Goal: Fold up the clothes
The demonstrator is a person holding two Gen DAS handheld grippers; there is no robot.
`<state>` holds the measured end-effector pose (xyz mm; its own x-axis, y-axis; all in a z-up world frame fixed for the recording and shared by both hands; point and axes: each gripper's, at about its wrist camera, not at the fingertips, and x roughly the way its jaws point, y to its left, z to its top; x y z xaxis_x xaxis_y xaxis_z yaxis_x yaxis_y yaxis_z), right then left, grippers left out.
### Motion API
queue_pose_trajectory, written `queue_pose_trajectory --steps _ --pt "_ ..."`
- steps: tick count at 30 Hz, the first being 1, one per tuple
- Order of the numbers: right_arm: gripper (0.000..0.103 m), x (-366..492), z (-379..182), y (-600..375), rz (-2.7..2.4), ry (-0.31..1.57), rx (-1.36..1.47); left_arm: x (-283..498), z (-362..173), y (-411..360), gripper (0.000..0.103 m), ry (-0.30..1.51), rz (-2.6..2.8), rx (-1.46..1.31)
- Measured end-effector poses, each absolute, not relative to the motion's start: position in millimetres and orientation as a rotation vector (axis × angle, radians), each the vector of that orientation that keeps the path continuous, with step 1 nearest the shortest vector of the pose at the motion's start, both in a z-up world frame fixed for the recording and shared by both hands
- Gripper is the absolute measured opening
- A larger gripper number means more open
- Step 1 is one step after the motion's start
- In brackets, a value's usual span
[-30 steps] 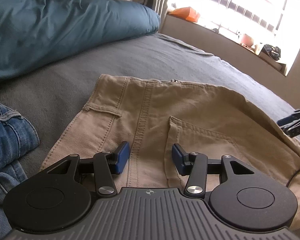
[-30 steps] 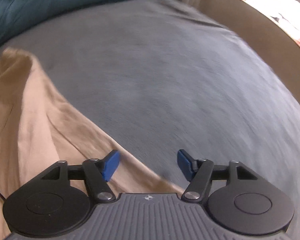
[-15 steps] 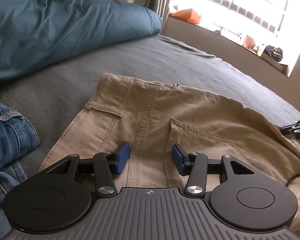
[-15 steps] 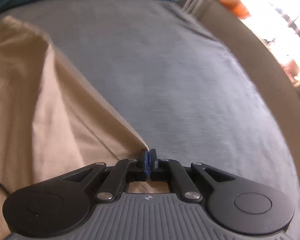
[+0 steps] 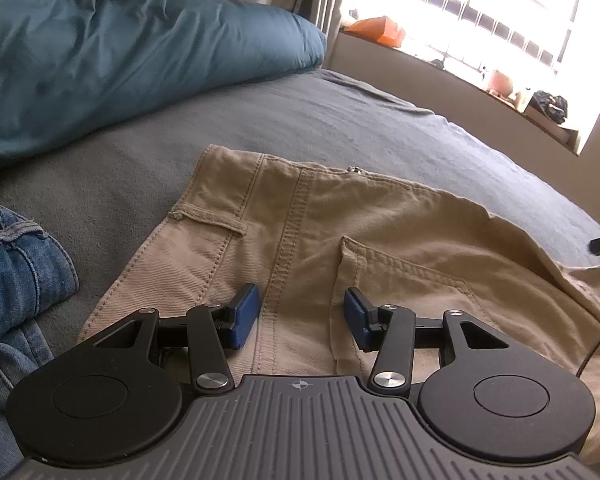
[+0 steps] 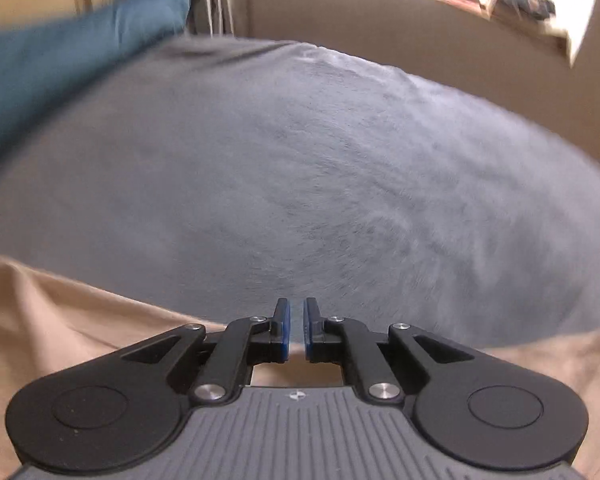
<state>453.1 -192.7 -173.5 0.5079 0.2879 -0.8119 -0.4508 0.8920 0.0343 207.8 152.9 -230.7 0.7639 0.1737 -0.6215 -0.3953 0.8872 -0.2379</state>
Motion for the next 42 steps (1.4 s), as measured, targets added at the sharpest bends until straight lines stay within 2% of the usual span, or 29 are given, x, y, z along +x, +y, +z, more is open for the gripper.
queue_pose_trajectory --steps 1,2,3,4,7,11,12,14,20,31,32,34,35,36,37,40,42 --pt "0.010 440.3 -165.5 -190.8 0.500 0.936 -0.196 208.2 -230.9 152.3 0.048 0.630 0.318 -0.369" --pt "0.022 425.9 -159.6 -185.6 0.563 0.935 -0.210 208.6 -231.1 151.8 0.048 0.629 0.319 -0.367" --pt "0.039 413.1 -157.3 -177.7 0.619 0.932 -0.237 208.9 -231.1 151.5 0.049 0.629 0.319 -0.366" --pt "0.045 398.1 -156.6 -166.9 0.674 0.927 -0.280 209.2 -231.1 151.1 0.050 0.630 0.319 -0.365" --pt "0.047 357.1 -165.2 -134.4 0.765 0.888 -0.479 209.5 -231.0 150.0 0.050 0.629 0.322 -0.361" --pt "0.038 332.3 -195.6 -112.2 0.732 0.834 -0.715 209.0 -231.5 150.3 0.050 0.627 0.321 -0.357" --pt "0.023 331.6 -199.1 -113.4 0.721 0.836 -0.720 209.0 -231.6 150.5 0.050 0.627 0.320 -0.356" --pt "0.003 335.1 -200.0 -116.1 0.685 0.826 -0.709 209.5 -231.5 150.7 0.050 0.628 0.319 -0.357" --pt "0.002 353.0 -187.6 -125.3 0.595 0.779 -0.644 210.0 -233.2 150.0 0.050 0.626 0.322 -0.352" --pt "0.002 393.1 -234.1 -107.1 0.587 0.819 -0.696 208.7 -233.7 151.7 0.051 0.625 0.319 -0.337" --pt "0.004 398.1 -233.5 -110.0 0.588 0.838 -0.660 208.7 -233.6 151.9 0.051 0.626 0.319 -0.336" --pt "0.014 413.5 -229.2 -121.3 0.584 0.900 -0.545 209.1 -233.0 153.0 0.051 0.628 0.316 -0.335" --pt "0.031 424.2 -226.5 -130.3 0.575 0.937 -0.464 209.2 -232.7 153.5 0.051 0.629 0.315 -0.335" --pt "0.043 436.7 -224.5 -142.9 0.572 0.985 -0.358 209.3 -232.4 153.9 0.051 0.631 0.315 -0.337" --pt "0.043 449.7 -223.9 -157.8 0.582 1.045 -0.231 209.5 -232.0 153.9 0.051 0.633 0.315 -0.339" --pt "0.057 484.7 -226.2 -201.7 0.599 1.221 0.166 210.5 -231.3 151.9 0.051 0.640 0.323 -0.334" --pt "0.060 497.9 -230.8 -224.0 0.587 1.307 0.365 211.2 -230.8 149.6 0.051 0.645 0.330 -0.326"
